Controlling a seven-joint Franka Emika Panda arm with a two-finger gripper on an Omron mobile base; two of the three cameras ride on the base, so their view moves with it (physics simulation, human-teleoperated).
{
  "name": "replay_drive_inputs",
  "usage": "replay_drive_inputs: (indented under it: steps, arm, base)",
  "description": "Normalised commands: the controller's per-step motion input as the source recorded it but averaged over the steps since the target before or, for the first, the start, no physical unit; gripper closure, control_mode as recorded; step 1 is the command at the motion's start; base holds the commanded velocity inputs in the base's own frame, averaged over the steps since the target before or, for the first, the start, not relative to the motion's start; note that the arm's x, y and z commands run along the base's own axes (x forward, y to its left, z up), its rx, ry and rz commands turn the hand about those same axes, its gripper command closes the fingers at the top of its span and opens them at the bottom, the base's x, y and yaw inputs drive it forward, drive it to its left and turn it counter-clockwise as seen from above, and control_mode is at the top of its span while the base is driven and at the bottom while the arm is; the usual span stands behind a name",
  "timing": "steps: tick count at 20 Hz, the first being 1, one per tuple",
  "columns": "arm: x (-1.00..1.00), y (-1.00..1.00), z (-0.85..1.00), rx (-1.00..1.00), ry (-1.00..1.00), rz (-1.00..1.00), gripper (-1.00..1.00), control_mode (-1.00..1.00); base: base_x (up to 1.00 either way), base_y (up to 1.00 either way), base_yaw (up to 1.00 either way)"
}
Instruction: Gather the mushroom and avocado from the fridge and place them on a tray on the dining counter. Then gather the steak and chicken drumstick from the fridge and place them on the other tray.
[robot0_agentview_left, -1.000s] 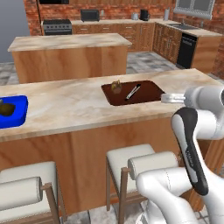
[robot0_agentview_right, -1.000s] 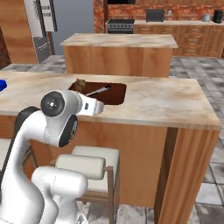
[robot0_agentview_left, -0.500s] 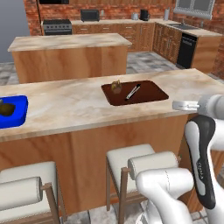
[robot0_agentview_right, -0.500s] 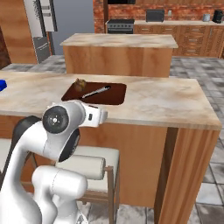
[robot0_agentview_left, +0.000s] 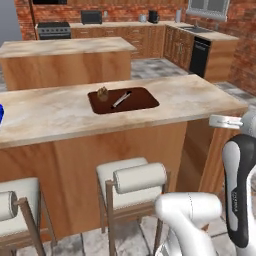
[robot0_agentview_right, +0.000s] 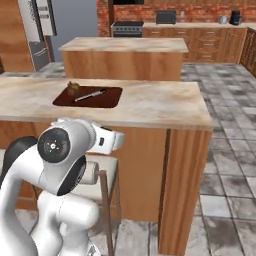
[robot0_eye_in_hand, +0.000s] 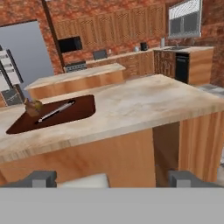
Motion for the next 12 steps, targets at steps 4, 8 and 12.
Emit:
replay_drive_inputs:
  steps: [4, 8, 12]
  arm:
    - [0.00, 0.00, 0.00, 0.00, 0.00, 0.00, -1.00, 1.00]
    - [0.00, 0.00, 0.00, 0.00, 0.00, 0.00, -1.00, 1.00]
    - [0.00, 0.00, 0.00, 0.00, 0.00, 0.00, -1.00, 1.00]
  base:
    - [-0.30, -1.00, -0.03]
    - [0.01, -1.00, 0.00]
    - [0.06, -1.00, 0.00]
